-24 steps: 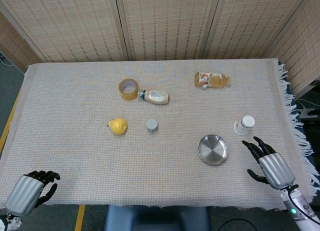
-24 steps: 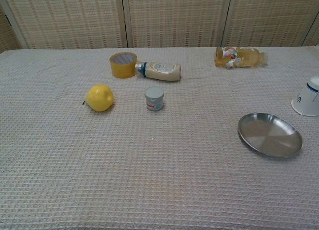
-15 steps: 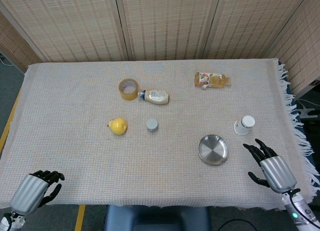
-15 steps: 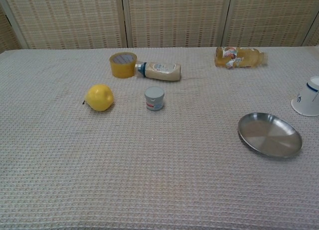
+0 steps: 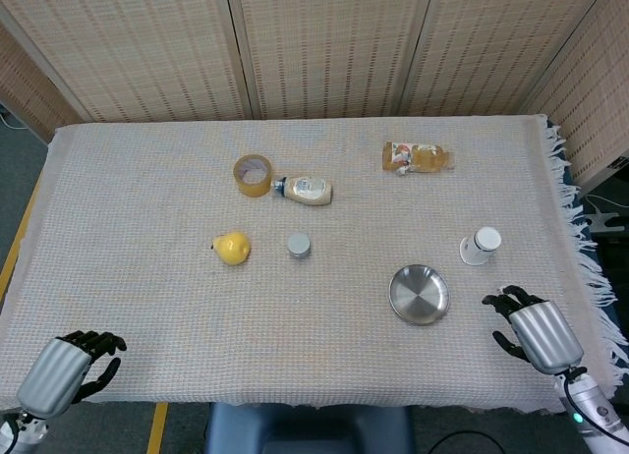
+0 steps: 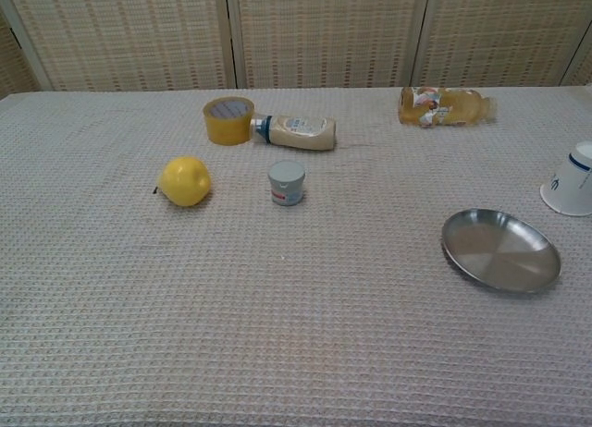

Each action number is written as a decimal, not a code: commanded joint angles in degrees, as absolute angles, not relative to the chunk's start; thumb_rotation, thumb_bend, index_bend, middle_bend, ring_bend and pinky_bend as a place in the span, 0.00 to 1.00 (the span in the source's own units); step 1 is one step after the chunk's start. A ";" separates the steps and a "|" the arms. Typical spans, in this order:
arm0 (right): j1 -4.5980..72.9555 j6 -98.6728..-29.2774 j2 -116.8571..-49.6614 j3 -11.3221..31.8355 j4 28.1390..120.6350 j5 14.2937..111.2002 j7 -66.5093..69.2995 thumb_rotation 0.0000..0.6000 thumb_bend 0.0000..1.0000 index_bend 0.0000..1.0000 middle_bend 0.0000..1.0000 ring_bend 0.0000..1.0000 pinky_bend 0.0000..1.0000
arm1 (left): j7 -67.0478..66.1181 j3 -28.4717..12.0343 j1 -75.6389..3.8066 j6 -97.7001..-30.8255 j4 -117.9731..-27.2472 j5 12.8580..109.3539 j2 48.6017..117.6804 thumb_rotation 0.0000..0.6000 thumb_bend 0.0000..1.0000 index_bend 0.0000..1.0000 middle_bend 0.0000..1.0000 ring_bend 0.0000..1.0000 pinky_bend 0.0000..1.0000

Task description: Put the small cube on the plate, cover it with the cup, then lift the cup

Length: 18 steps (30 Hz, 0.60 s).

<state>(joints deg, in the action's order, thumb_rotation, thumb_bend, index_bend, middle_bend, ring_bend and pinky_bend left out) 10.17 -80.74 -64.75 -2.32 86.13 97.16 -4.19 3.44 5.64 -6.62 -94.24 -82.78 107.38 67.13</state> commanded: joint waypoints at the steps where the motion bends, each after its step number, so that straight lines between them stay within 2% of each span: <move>1: 12.78 -79.10 -64.47 -0.49 82.53 96.59 1.31 1.00 0.16 0.45 0.68 0.49 0.79 | 3.33 5.51 -6.42 -94.52 -82.97 107.06 66.96 1.00 0.43 0.47 0.55 0.59 0.69; 4: 13.96 -76.99 -65.01 0.54 80.14 94.54 2.45 1.00 0.16 0.46 0.72 0.53 0.82 | 2.76 5.49 -6.25 -94.77 -83.34 107.01 66.85 1.00 0.43 0.47 0.55 0.59 0.69; 7: 14.97 -73.64 -65.17 0.85 79.34 92.26 1.34 1.00 0.17 0.42 0.73 0.54 0.83 | 2.28 5.60 -6.13 -94.86 -83.58 107.12 66.75 1.00 0.43 0.47 0.55 0.59 0.69; 11: 15.90 -69.84 -65.48 1.16 79.22 89.24 -2.22 1.00 0.17 0.34 0.73 0.49 0.83 | 2.22 5.56 -5.94 -94.90 -83.70 106.67 66.58 1.00 0.43 0.47 0.55 0.59 0.69; 18: 17.68 -65.11 -67.74 1.72 76.54 85.74 -5.05 1.00 0.17 0.41 0.75 0.60 0.89 | 2.25 5.55 -5.45 -95.62 -84.07 106.44 66.11 1.00 0.43 0.47 0.56 0.59 0.69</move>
